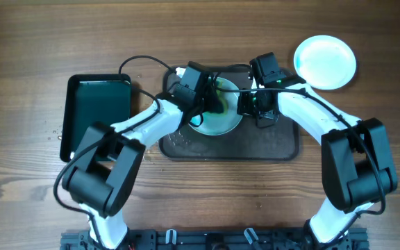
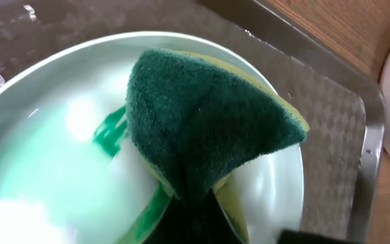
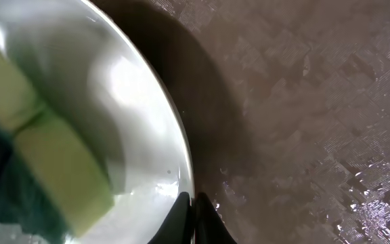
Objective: Clean dirty plates on tray and stack at the side
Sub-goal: 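Bring sponge with left gripper over the held last plate and scrub it, then return the sponge to the water tray with the left gripper, then lift last plate with right gripper and stack it on the plates at right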
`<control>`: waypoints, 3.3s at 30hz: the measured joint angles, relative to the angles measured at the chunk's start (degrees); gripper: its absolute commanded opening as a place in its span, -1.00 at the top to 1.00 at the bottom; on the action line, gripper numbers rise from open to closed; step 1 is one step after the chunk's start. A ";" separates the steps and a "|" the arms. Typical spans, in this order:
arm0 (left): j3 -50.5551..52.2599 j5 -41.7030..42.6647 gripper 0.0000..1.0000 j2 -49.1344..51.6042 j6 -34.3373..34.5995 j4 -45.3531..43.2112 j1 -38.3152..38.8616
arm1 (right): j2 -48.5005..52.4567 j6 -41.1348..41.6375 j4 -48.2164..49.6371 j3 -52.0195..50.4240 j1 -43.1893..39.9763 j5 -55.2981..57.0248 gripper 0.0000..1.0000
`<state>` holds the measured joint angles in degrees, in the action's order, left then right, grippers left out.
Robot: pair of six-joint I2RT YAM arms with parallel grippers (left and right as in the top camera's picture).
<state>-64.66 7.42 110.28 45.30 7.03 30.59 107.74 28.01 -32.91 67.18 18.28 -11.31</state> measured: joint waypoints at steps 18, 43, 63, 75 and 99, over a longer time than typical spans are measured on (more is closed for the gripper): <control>-0.72 -12.35 0.92 -2.86 -7.13 13.27 -5.73 | -0.04 -1.29 0.02 0.04 0.35 -0.68 0.91; 0.61 -12.74 0.92 -15.28 -10.27 33.79 -33.97 | -2.58 -21.05 3.93 0.55 3.87 5.38 0.34; 0.98 -10.56 -0.13 -6.32 -11.45 28.59 -40.41 | 1.49 -21.24 2.45 0.22 3.87 4.70 -0.08; -2.01 -7.85 -1.00 -20.83 -11.78 31.39 -40.41 | 2.47 -20.39 6.27 -0.07 3.85 4.76 0.91; -2.60 -7.08 -1.00 -24.09 -11.82 31.63 -40.41 | -15.58 -43.41 11.61 1.33 16.39 45.64 0.92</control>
<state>-67.26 0.34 86.19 33.47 38.65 -9.82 92.16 -15.40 -21.30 68.51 34.68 34.33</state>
